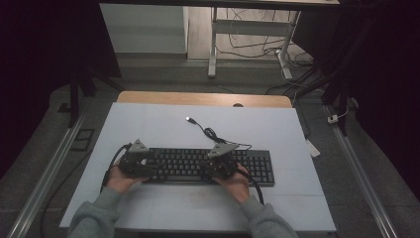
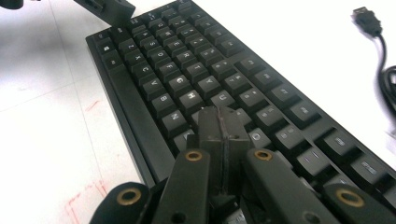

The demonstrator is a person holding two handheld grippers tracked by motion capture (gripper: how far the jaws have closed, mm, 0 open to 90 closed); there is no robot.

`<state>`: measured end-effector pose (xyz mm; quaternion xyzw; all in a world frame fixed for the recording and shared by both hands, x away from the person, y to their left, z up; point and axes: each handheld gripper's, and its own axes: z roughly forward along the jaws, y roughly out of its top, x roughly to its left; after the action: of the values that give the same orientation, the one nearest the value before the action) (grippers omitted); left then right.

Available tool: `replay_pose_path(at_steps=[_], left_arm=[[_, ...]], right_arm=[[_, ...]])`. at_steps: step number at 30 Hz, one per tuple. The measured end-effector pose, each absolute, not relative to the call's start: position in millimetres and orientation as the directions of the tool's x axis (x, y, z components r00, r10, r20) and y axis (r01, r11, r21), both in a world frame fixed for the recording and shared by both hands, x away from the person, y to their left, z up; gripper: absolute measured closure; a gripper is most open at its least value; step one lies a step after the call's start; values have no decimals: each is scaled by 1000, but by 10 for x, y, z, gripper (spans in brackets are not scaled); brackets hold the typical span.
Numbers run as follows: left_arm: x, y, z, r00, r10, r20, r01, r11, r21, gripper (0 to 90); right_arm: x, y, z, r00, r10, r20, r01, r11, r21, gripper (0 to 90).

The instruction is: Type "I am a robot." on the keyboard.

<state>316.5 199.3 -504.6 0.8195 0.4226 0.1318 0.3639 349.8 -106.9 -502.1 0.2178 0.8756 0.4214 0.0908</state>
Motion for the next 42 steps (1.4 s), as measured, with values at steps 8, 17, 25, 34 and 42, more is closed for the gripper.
replay_pose_path(at_steps=[8, 17, 25, 34, 42], left_arm=[[3171, 1993, -5051, 608, 789, -91, 598, -380, 706, 328], [3170, 1992, -5051, 610, 787, -91, 597, -381, 706, 328], [3172, 2001, -5050, 610, 787, -94, 598, -379, 706, 327], [3177, 1994, -5052, 612, 786, -92, 596, -381, 706, 327], [3170, 1988, -5043, 617, 782, -89, 589, -384, 712, 325]], right_arm=[[3474, -1305, -5003, -875, 484, 32, 321, 528, 786, 794], [3425, -1570, -4983, -846, 533, 13, 330, 504, 798, 555], [3388, -1800, -4943, -826, 563, 4, 335, 485, 807, 513], [3374, -2012, -4933, -812, 584, 13, 341, 455, 823, 498], [3381, -2001, -4937, -813, 582, 5, 338, 464, 819, 499]])
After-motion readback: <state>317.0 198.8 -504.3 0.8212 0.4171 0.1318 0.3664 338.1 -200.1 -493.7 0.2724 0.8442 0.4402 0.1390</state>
